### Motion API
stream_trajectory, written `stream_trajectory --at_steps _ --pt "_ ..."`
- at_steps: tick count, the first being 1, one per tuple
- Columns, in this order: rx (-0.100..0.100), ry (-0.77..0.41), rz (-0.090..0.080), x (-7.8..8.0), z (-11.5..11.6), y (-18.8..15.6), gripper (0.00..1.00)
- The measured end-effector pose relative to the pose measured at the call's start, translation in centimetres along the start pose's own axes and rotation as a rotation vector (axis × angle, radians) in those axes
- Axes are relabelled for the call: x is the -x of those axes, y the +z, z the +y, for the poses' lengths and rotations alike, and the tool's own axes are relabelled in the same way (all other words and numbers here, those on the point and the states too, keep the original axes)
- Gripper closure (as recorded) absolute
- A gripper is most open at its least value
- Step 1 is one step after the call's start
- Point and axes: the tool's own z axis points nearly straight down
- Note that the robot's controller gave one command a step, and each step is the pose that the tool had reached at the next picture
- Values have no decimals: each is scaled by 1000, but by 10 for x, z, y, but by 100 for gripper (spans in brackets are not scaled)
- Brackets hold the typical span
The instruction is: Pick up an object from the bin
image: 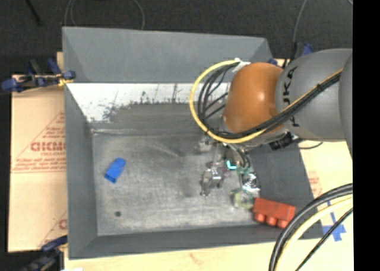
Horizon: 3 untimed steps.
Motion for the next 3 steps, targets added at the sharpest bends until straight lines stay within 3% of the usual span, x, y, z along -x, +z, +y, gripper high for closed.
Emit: stream_trajectory --at_steps 1,2,3 --pt "-1 40 -6 11 -79 52 0" --pt "0 34 -10 12 -75 49 100" --pt "-5 -251 -17 56 -115 -137 100"
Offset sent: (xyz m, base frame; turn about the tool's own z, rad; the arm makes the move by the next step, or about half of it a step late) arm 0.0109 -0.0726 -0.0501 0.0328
